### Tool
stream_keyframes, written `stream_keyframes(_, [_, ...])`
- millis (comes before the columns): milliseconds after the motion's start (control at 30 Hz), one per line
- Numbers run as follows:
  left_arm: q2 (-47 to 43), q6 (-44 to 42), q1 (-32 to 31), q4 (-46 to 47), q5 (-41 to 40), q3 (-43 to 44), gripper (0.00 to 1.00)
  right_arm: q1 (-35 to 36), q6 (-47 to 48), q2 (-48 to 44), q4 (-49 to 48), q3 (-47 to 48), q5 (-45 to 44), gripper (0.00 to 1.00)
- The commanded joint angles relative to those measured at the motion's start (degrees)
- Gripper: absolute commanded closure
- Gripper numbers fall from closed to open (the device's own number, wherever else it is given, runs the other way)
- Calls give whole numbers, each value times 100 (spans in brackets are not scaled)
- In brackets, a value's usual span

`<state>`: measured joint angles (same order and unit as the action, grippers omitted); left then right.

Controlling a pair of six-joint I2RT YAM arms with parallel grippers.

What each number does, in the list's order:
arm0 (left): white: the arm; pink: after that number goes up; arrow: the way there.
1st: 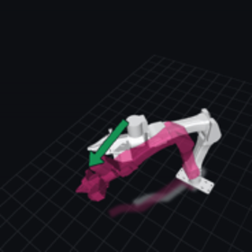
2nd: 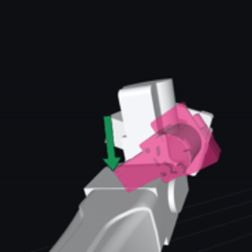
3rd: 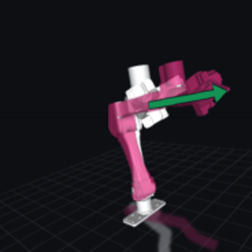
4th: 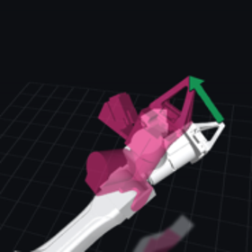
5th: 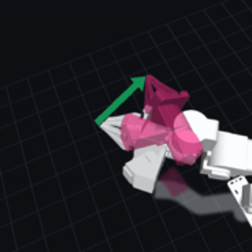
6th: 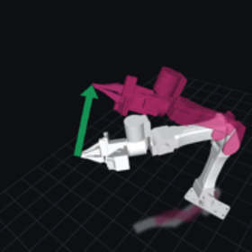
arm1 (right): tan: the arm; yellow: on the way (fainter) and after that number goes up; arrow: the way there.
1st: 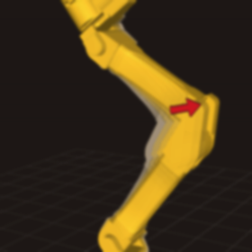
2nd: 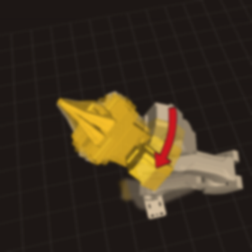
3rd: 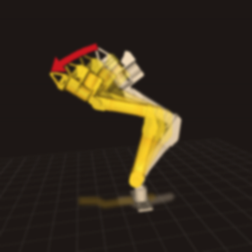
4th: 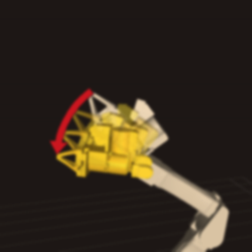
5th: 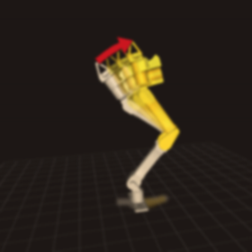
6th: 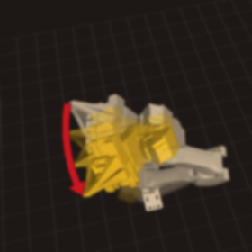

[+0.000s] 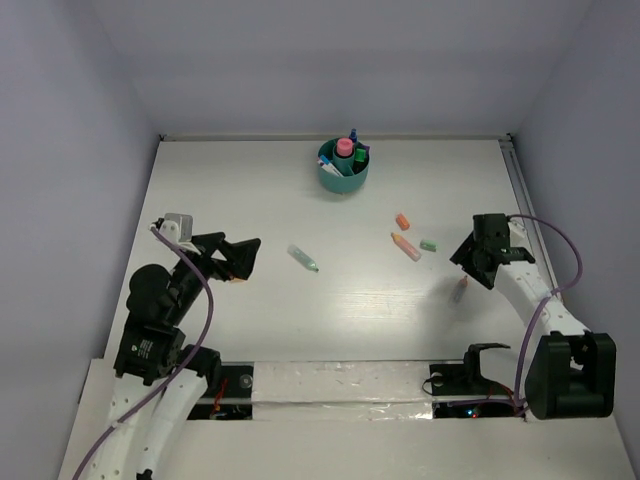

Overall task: Sort the stationery into containers
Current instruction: Pick up the pen from the center of the board.

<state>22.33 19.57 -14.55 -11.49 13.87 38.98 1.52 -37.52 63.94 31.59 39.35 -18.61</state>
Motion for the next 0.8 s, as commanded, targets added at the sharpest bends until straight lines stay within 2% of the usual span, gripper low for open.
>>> stream_keyframes(0, [-141,-76,-145,138,-261,57,1,-134,-159,92,145,-94,85,29])
stream_keyframes(133, [-141,-85,-355,120,-332,57,1,-318,-195,250,58,-209,445,29])
stream_keyframes(333, [-202,-85,-461,85,-367,66,1,-319,-54,698,75,-182,1008,42])
stream_keyframes(633, [-238,-85,-514,85,-394,66,1,-319,-151,1102,259,-209,1369,46])
stream_keyframes(733, [-273,-68,-567,50,-472,83,1,-319,-89,1321,242,-183,1448,51])
stream_keyframes(767, [-281,-59,-567,33,-516,92,1,-319,-63,1410,251,-156,1474,57])
